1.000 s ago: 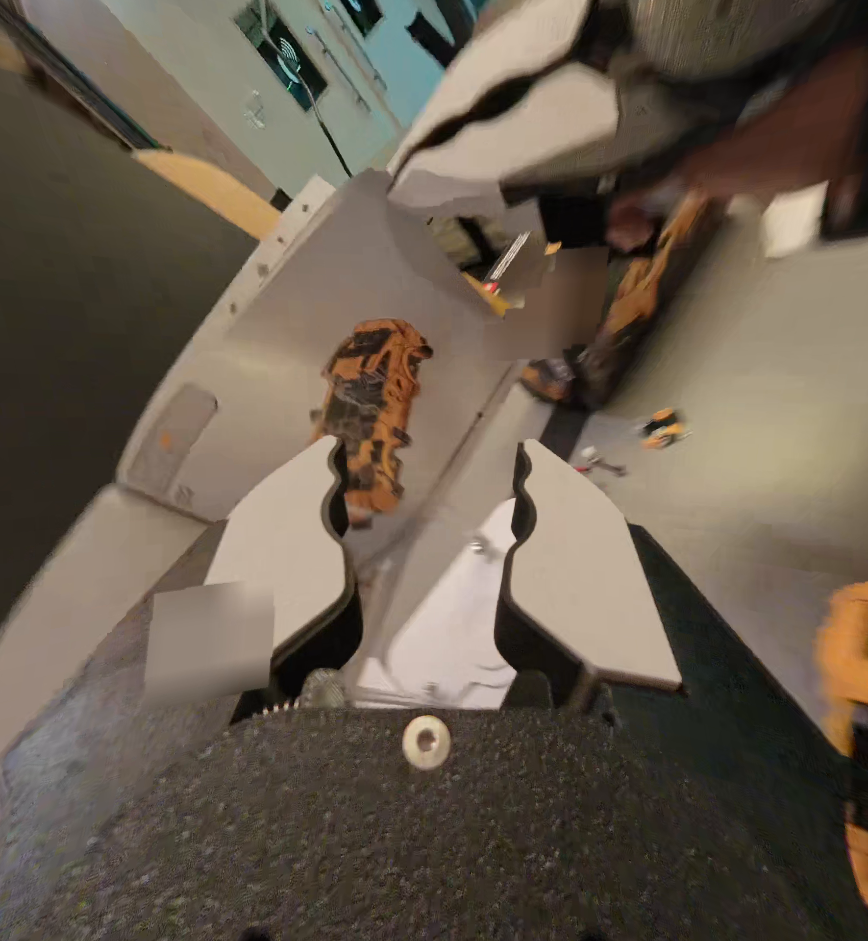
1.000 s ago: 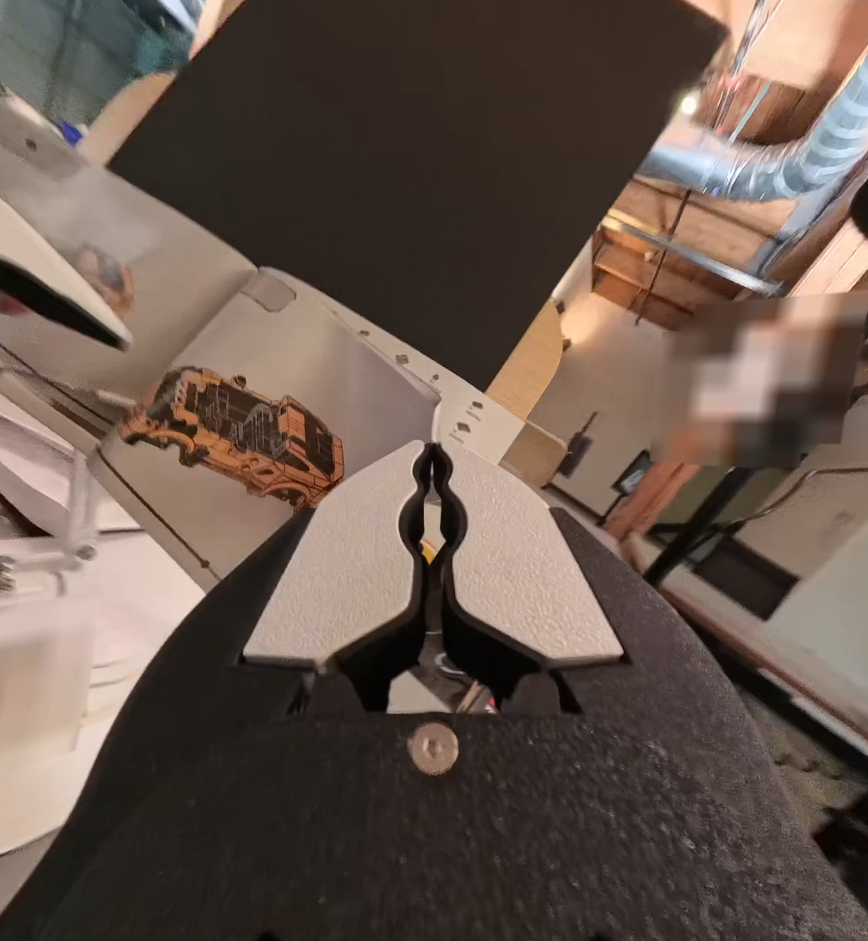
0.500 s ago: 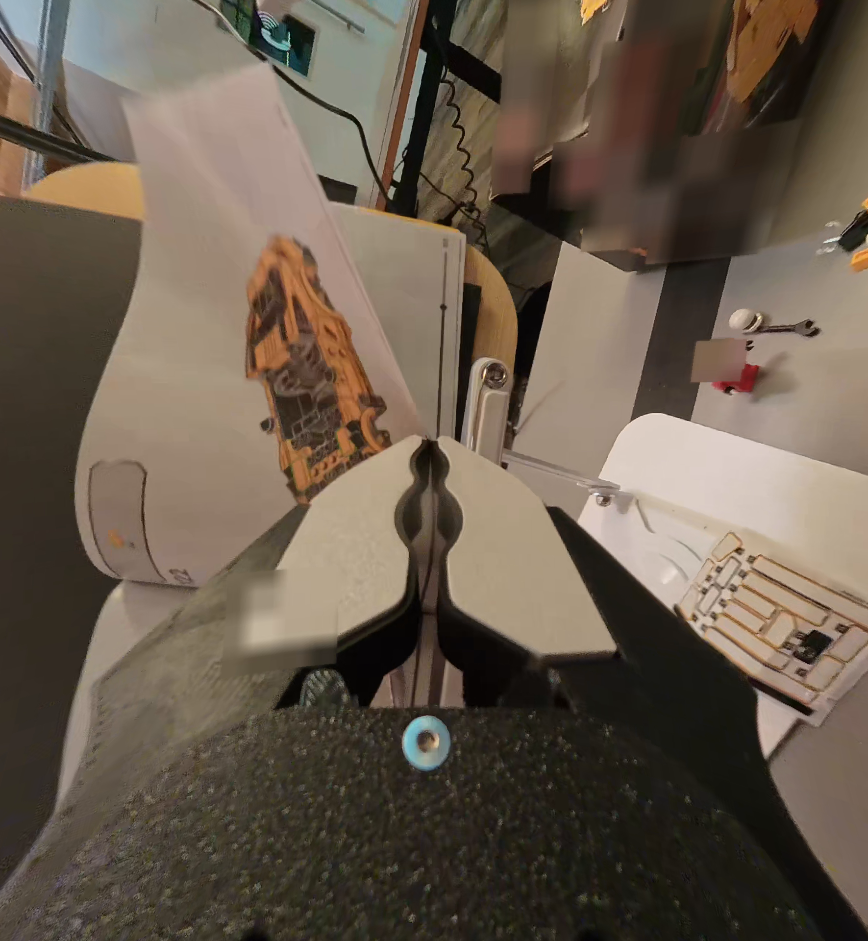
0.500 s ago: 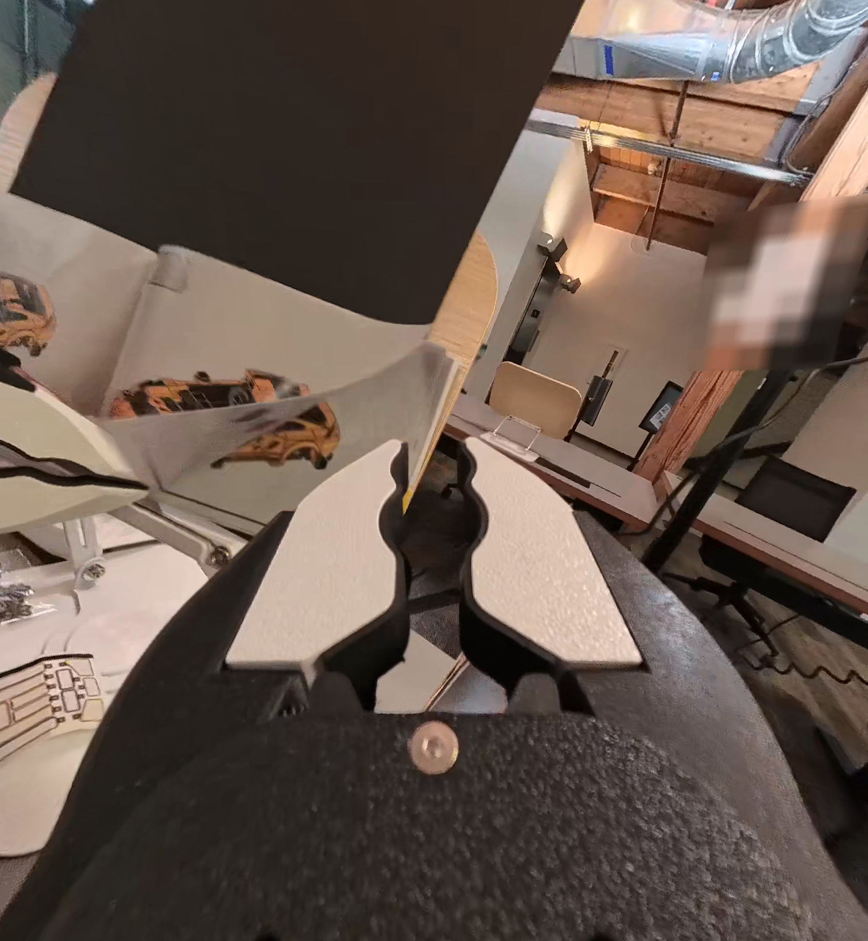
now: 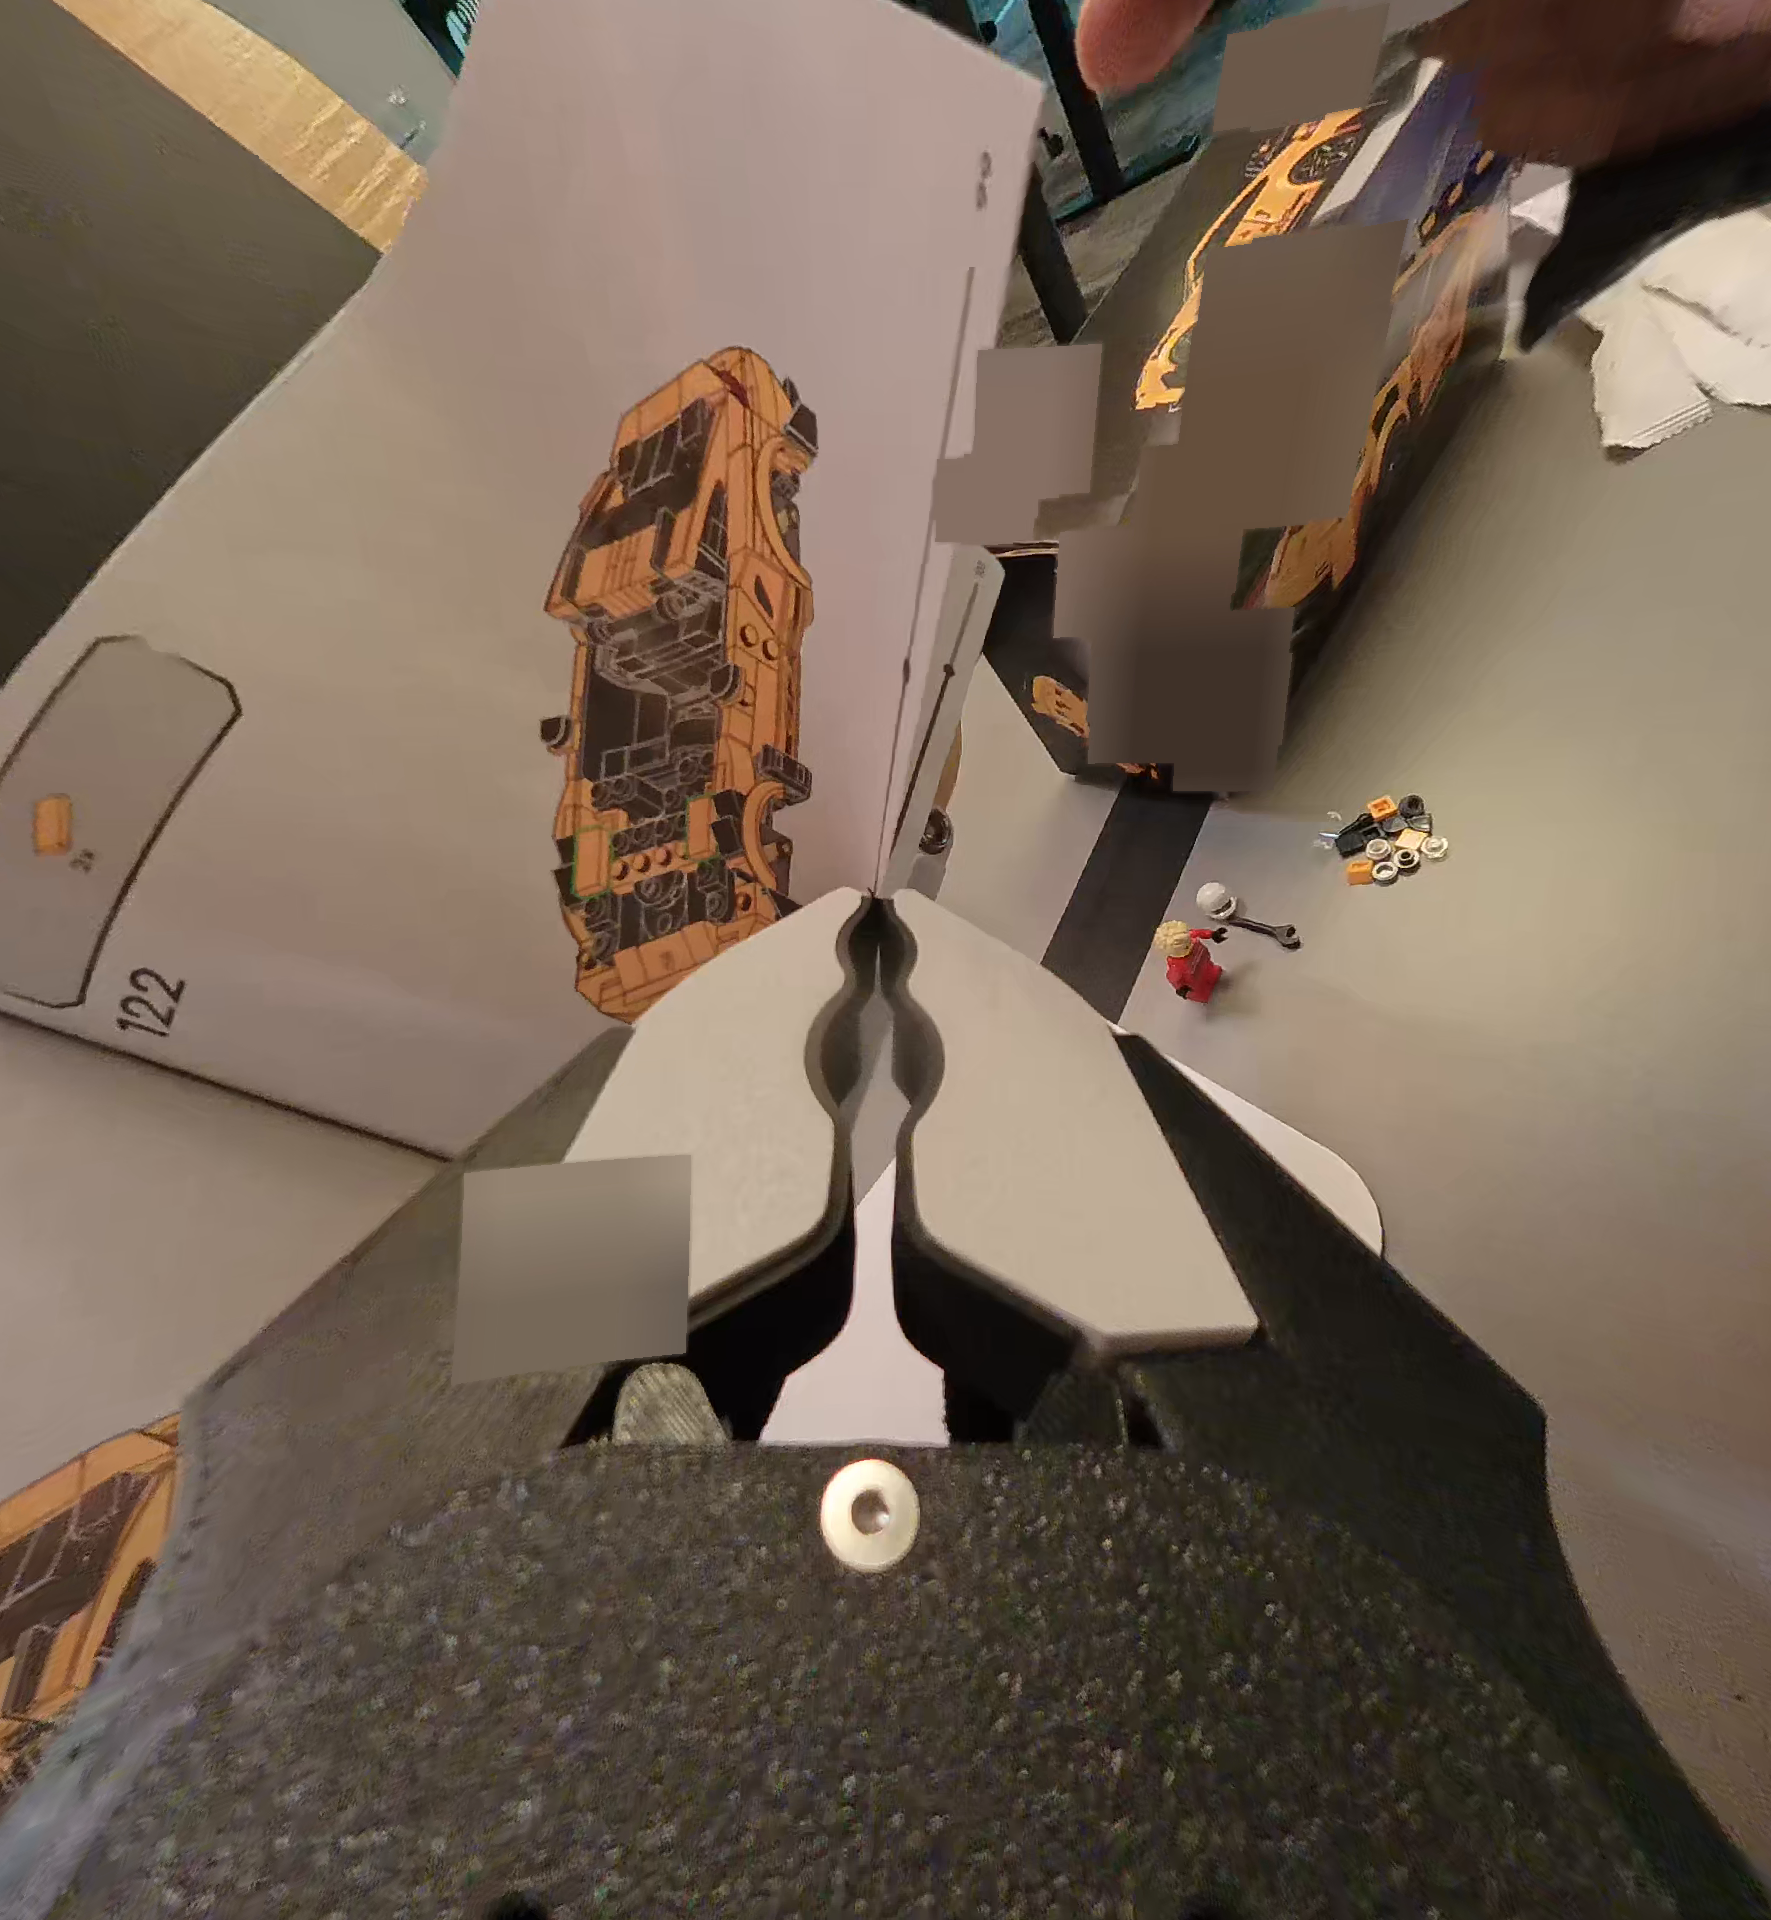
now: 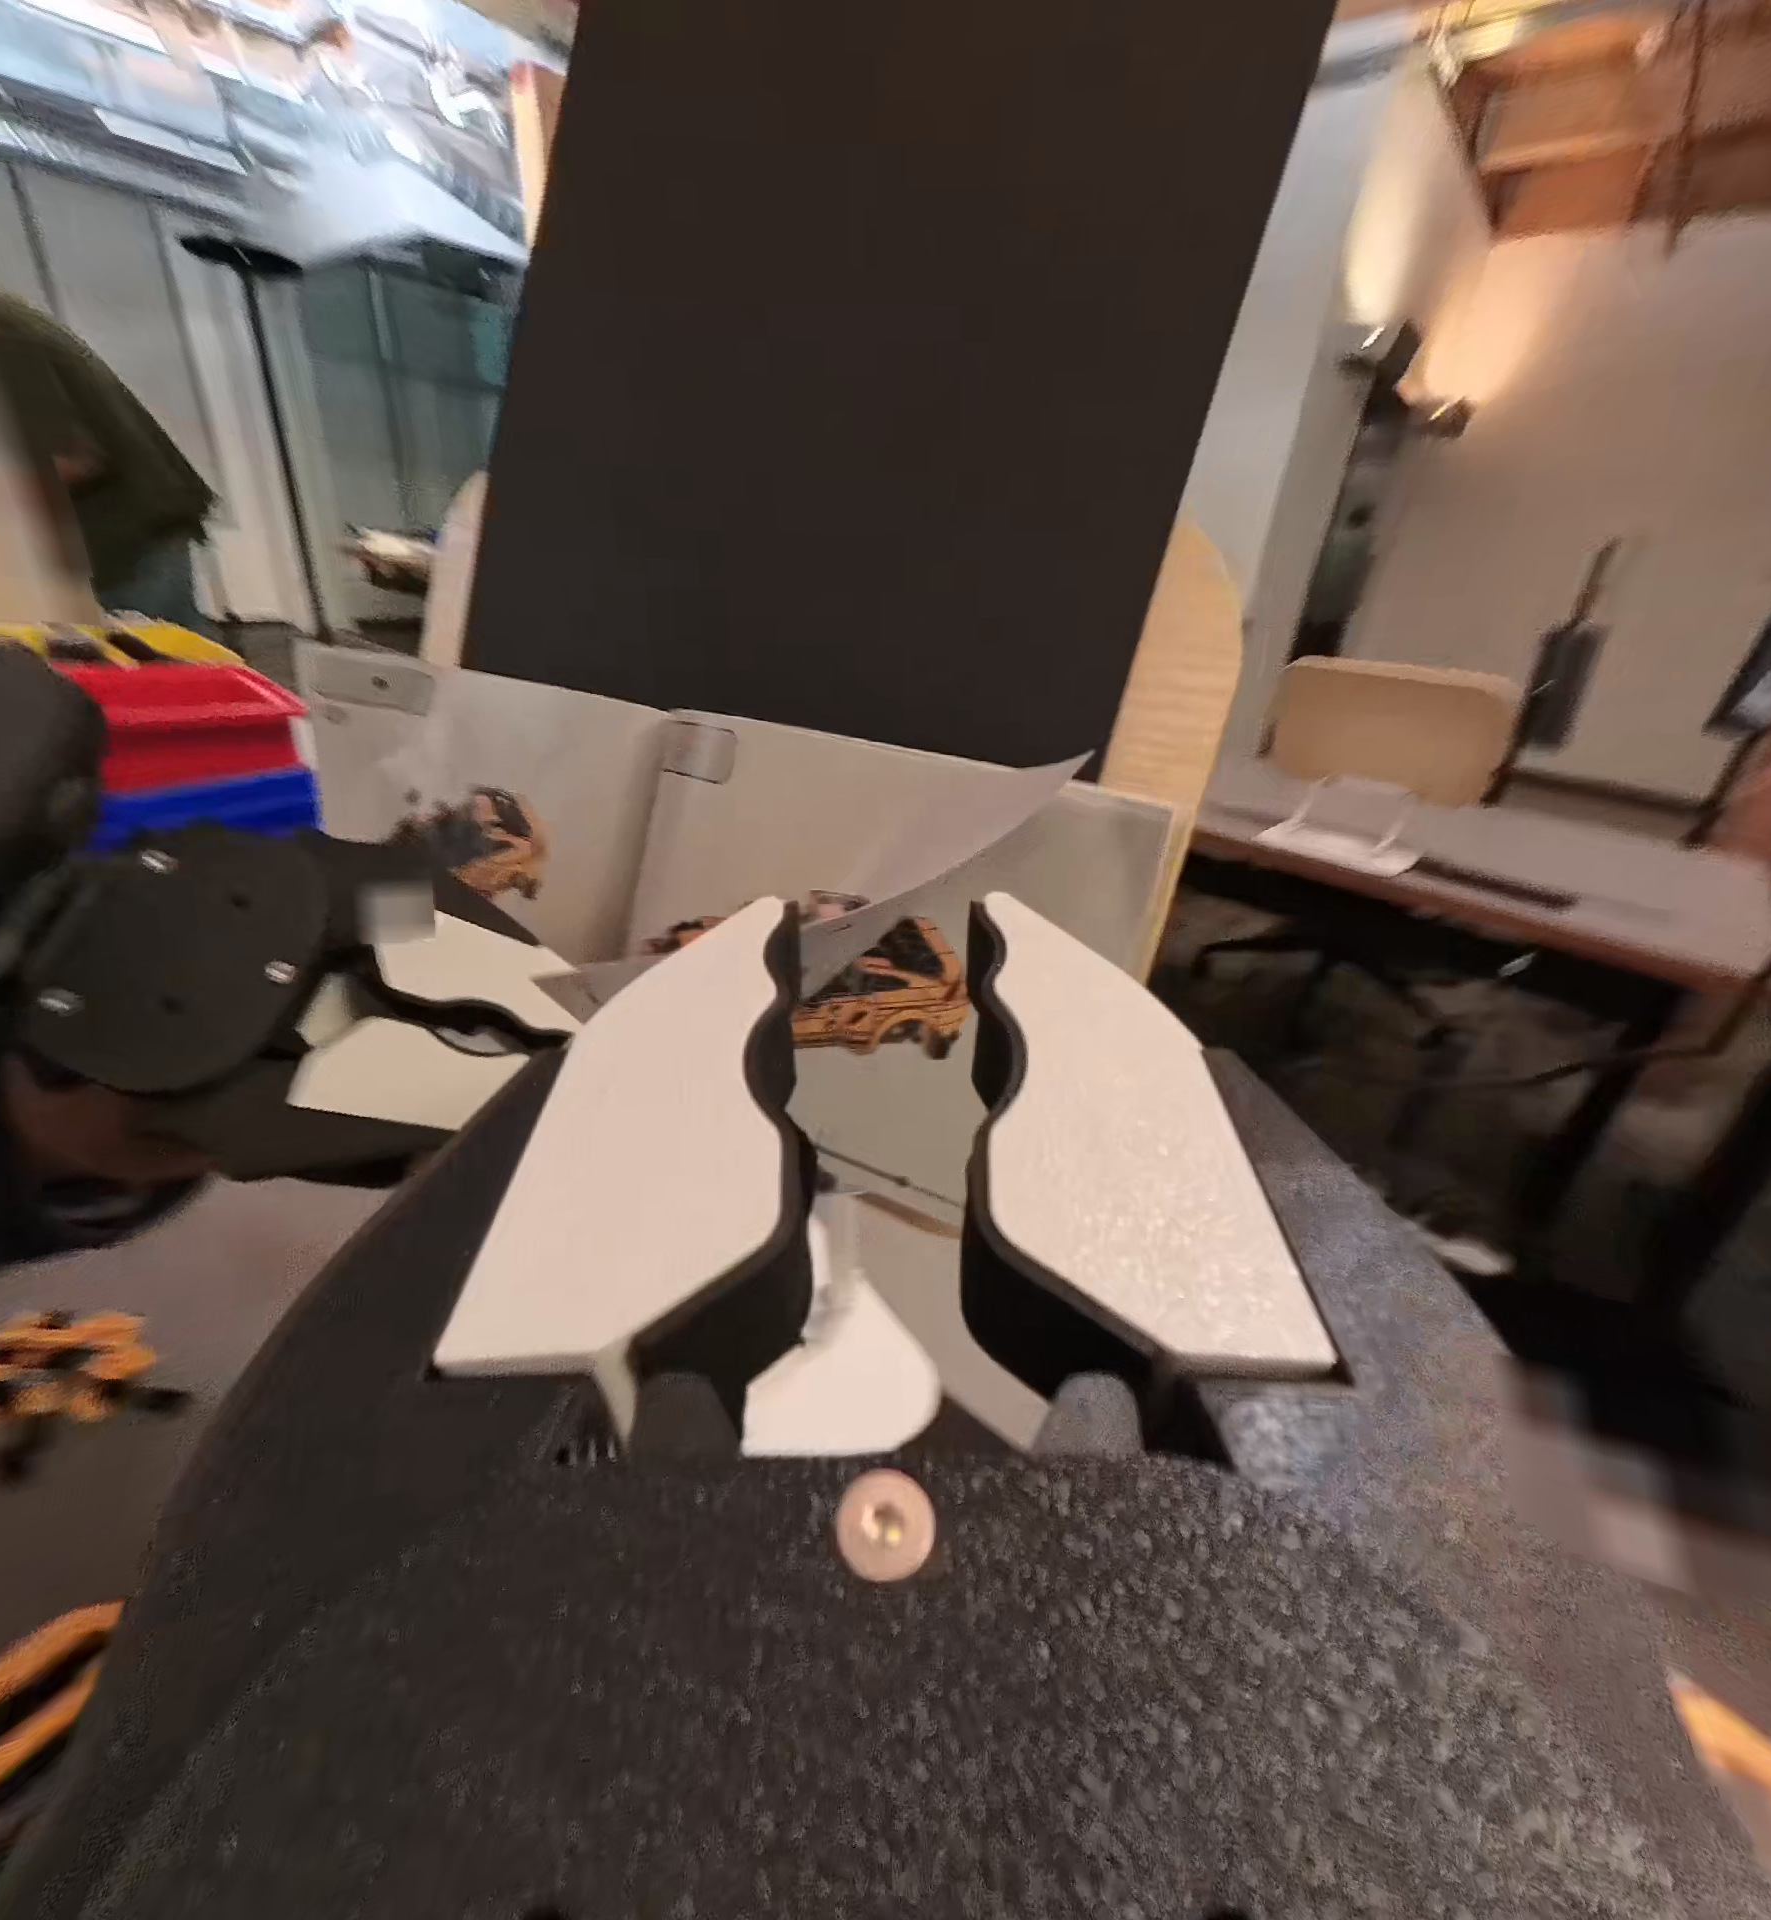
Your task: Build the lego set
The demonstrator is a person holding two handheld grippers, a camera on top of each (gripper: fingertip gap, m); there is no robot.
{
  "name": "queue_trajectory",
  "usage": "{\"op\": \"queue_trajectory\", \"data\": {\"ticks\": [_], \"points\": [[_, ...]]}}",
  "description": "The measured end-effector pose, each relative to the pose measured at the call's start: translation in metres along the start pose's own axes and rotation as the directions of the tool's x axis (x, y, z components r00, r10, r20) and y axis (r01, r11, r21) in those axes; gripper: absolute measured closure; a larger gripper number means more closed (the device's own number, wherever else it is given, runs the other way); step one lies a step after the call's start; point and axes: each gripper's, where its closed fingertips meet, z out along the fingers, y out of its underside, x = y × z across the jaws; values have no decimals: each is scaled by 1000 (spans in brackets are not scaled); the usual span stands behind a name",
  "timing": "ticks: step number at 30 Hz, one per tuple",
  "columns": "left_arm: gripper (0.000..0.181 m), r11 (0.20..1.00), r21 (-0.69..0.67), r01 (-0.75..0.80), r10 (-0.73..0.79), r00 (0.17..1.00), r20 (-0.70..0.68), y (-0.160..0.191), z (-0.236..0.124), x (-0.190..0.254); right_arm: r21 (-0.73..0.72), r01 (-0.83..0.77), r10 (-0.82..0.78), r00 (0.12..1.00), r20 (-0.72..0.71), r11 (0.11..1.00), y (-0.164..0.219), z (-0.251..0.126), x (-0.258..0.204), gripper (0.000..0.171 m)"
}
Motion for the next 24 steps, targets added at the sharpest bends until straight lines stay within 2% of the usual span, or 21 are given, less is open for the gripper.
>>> {"op": "queue_trajectory", "data": {"ticks": [5,7,8,10,11,14,15,19,22,24], "points": [[181,1000,7,-5,5,1000,-6,-1,0,4,-85,-284,293,949,120,955,10,2,-5,128],[181,1000,10,-3,3,1000,-6,-1,1,6,-131,-385,402,903,149,914,14,9,-6,129],[181,1000,9,-2,2,1000,-6,-1,1,6,-147,-419,440,882,168,896,16,12,-8,138],[181,1000,5,7,-7,1000,-14,0,-2,8,-166,-442,467,867,173,882,20,16,-7,169],[180,999,11,30,-29,999,-42,-1,-5,11,-166,-442,467,867,175,882,22,17,-7,171],[155,978,43,205,-193,961,-198,-15,-22,25,-165,-404,432,879,203,900,25,14,-13,171],[152,959,64,276,-255,938,-235,-24,-29,25,-151,-377,402,891,211,914,25,13,-16,171],[147,866,96,491,-440,838,-323,-56,-48,14,-63,-134,145,959,244,989,16,11,-43,171],[142,760,138,635,-535,732,-421,-84,-63,8,-22,73,-66,968,241,997,18,11,-67,171],[146,709,170,685,-569,697,-436,-93,-70,-1,7,149,-146,959,243,989,18,10,-79,171]]}}
